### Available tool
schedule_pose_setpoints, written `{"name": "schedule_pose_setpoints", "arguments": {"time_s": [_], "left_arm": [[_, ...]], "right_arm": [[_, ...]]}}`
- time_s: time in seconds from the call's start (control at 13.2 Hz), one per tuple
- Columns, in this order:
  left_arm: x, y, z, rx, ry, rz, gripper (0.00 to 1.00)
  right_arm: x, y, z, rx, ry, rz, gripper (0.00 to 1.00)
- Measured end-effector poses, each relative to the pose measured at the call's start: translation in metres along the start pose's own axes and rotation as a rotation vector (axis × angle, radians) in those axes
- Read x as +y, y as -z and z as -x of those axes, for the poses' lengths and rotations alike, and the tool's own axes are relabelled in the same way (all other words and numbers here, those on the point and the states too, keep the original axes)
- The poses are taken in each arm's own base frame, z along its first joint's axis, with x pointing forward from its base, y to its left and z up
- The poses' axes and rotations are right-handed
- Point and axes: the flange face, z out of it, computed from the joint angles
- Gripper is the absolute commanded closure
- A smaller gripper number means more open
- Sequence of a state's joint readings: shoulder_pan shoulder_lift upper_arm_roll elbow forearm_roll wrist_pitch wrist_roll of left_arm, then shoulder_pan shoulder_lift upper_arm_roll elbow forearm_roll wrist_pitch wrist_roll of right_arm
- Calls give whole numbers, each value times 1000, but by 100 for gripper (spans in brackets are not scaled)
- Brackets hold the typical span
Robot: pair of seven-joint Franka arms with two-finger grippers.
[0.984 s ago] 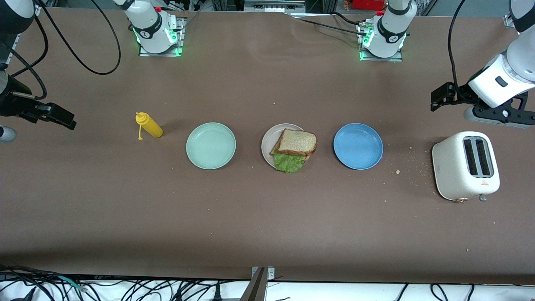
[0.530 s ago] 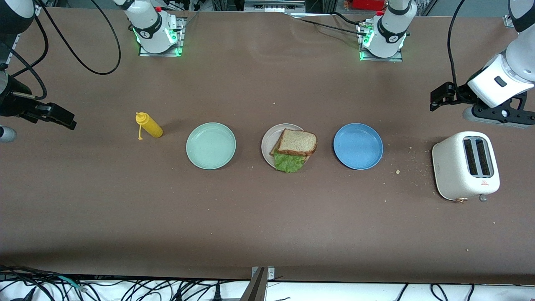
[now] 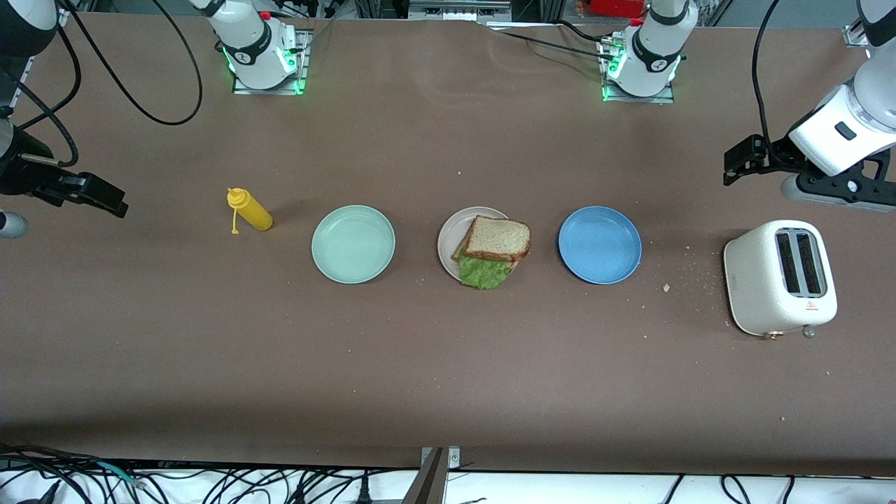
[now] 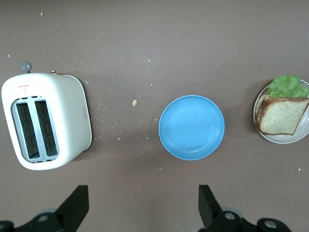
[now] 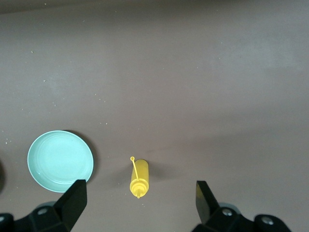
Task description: Make sandwich in beige plate with both arms
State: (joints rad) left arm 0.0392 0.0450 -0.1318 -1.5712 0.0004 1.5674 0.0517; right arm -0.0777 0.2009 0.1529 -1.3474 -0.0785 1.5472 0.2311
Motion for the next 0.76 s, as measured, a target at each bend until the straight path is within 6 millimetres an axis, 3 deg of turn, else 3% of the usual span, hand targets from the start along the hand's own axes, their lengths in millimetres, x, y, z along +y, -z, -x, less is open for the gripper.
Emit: {"name": "schedule_pose_setpoints", "arguments": {"time_s": [0.38, 0.76], "left_arm": [[0, 2, 0, 3, 0, 0, 0], [0, 2, 0, 3, -1, 0, 0]], "right_arm": [[-4, 1, 0, 3, 6, -1, 0], [-20, 2, 4, 10, 30, -3, 0]]}}
